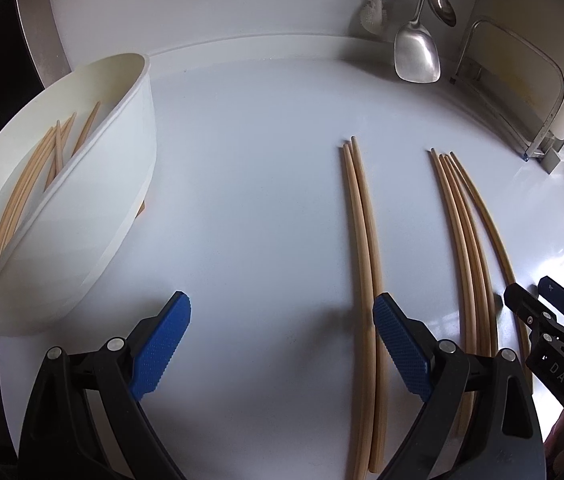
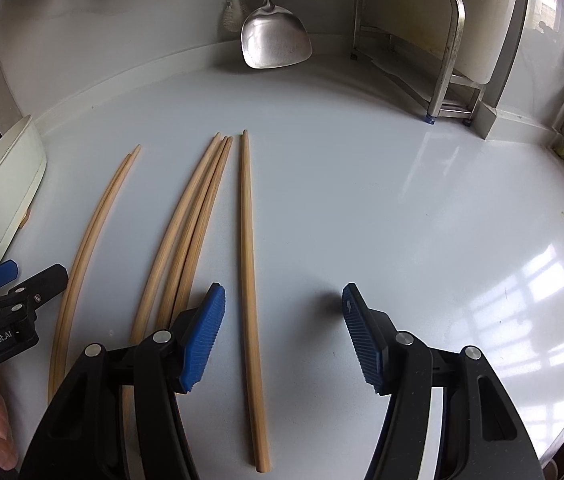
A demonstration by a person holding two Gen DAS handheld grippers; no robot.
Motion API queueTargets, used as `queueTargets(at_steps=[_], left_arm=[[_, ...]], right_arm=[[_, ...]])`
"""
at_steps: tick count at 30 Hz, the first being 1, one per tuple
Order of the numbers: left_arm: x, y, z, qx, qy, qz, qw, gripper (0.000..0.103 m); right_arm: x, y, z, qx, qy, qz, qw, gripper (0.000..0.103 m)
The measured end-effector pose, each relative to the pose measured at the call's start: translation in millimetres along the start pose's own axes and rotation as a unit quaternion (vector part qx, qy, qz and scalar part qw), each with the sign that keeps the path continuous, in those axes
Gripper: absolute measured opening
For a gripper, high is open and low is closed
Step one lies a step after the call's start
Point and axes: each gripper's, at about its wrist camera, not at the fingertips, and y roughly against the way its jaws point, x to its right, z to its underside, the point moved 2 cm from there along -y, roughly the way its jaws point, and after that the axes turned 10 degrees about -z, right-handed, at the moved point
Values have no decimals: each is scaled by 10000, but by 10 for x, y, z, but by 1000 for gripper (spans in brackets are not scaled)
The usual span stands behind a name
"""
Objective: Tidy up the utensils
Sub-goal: 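Close the right tool on a chopstick while the left tool grasps another chopstick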
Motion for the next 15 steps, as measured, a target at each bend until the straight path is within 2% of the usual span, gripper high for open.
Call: queueTargets(at_steps=[15], left_arm=[[8, -66, 47, -129, 32, -76, 9999, 93]], right_arm=[[33, 36, 14, 24, -4, 11, 10000, 58]])
